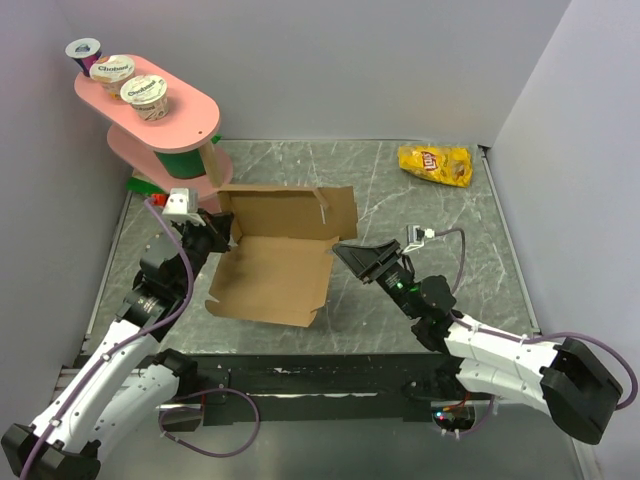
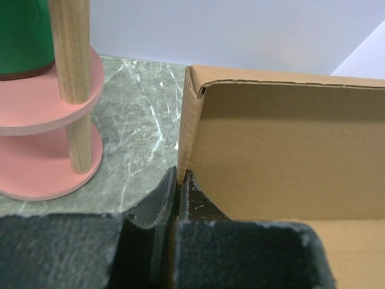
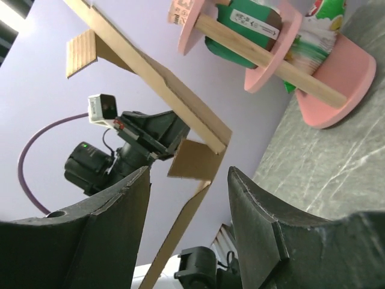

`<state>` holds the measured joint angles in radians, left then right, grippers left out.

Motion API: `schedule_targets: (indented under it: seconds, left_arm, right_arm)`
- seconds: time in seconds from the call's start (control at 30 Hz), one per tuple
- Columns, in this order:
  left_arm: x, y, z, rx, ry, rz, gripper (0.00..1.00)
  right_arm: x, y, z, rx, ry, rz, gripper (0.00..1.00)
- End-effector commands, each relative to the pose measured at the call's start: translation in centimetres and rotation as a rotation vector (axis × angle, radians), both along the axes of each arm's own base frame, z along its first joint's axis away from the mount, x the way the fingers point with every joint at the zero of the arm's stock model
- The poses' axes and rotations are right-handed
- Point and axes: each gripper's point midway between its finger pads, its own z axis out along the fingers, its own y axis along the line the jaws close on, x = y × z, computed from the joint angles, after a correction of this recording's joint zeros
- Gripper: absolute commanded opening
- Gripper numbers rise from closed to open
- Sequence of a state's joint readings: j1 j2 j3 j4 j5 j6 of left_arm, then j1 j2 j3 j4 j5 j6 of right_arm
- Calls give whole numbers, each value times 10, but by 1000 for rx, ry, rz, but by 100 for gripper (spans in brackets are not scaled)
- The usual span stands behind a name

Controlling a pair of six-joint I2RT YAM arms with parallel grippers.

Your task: Fold the paper box

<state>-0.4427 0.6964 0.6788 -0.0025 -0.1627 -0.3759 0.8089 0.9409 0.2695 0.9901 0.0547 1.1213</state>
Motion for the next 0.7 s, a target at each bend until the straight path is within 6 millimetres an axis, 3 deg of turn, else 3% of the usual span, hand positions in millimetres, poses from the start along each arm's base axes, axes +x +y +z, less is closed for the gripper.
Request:
schedule_targets:
  seconds: [0.0, 0.1, 0.27, 0.47, 0.67]
  left_arm:
    - [-2, -5, 19, -27, -69, -27, 1]
    - [-3, -4, 19, -32, -75, -27, 1]
    - [-4, -2, 19, -39, -69, -18, 1]
    - [0, -2, 14, -36, -40, -4, 1]
    - [-4, -5, 18, -50, -60, -30, 1]
  right_arm:
    - [-1, 2, 28, 34, -68, 17, 62]
    - [-3, 4, 32, 69, -85, 34, 59]
    - [-6, -1, 18, 52, -68, 29, 58]
    - [-13, -15, 15, 17, -77, -7, 68]
    - [-7, -24, -3, 3, -15, -51, 57]
